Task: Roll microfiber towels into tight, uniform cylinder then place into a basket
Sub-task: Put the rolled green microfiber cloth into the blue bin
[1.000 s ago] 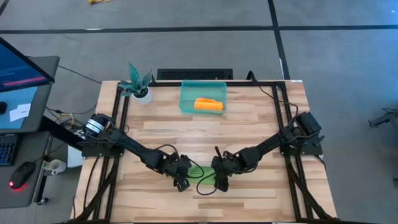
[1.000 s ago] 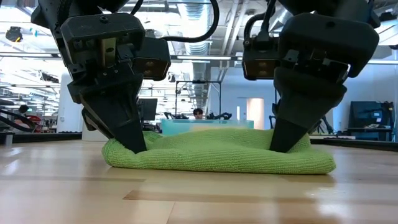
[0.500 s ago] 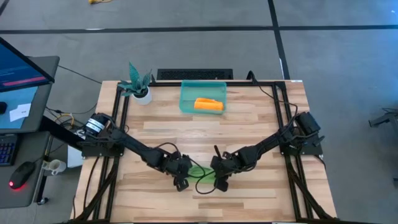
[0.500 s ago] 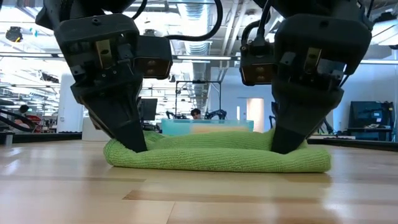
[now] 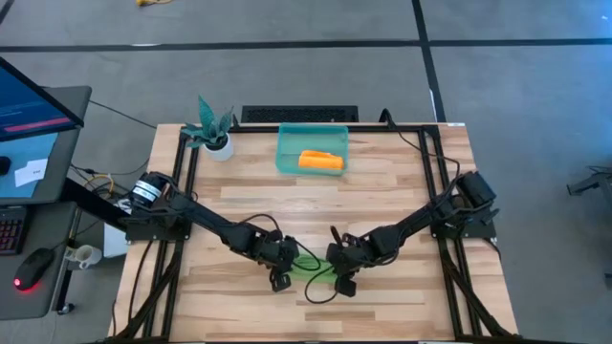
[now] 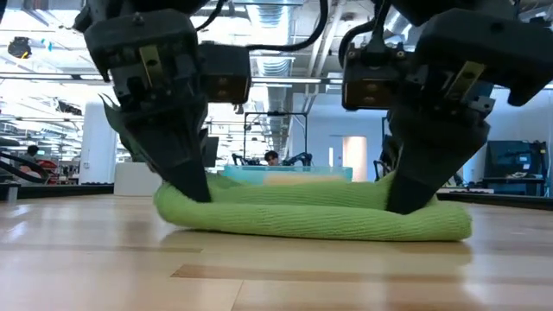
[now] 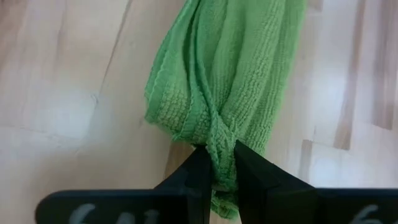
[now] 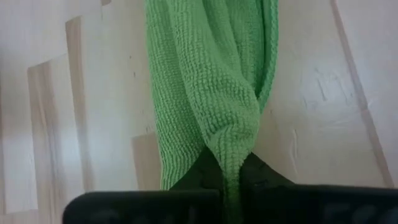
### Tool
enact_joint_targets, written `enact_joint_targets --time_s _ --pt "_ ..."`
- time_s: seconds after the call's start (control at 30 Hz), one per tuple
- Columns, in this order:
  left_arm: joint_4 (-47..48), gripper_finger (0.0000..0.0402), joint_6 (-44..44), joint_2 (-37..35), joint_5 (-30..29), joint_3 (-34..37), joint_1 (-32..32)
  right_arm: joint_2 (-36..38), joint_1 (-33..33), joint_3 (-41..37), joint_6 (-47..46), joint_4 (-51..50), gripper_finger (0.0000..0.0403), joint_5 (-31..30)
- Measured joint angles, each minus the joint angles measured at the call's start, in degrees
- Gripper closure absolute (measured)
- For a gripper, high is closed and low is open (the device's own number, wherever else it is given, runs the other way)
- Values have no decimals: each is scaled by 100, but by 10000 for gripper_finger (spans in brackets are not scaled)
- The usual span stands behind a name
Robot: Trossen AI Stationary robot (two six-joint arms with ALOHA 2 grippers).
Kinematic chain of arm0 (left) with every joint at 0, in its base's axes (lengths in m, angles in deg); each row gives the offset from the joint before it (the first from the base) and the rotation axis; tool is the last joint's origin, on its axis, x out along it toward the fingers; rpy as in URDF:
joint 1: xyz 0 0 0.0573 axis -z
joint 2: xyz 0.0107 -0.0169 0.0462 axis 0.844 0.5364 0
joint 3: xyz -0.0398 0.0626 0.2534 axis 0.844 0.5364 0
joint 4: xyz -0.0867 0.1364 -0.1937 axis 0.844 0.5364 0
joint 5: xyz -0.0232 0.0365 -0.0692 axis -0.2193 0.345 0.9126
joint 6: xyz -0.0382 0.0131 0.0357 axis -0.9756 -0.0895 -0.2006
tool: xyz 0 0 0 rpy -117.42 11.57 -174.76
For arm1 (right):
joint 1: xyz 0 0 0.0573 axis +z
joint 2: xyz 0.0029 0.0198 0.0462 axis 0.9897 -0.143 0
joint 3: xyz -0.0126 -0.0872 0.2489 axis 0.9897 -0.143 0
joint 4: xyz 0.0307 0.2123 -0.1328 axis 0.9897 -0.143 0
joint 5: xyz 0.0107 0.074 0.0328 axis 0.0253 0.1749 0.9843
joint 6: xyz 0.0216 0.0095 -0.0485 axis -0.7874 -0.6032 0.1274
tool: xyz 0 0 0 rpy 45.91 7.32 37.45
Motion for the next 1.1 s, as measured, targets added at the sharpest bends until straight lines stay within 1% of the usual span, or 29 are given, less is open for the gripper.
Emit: enact_joint_targets --time_s 0.17,0.33,0.43,0.63,0.87,1.1 --pt "356 365 69 -106 -110 -160 2 134 129 0 15 -97 385 -181" --pt "421 365 184 -235 -143 -198 -26 240 216 11 27 -241 378 -461" --pt "451 365 236 -364 -209 -198 -102 339 206 3 154 -336 384 -502" --pt "479 365 473 -598 -264 -198 -249 538 123 5 322 -542 383 -646" --pt "474 365 826 -700 -292 -195 -613 1093 -74 4 747 -961 384 -1008" --pt "395 365 1342 -780 -469 -198 -1068 1511 -594 11 1602 -1178 384 -1046"
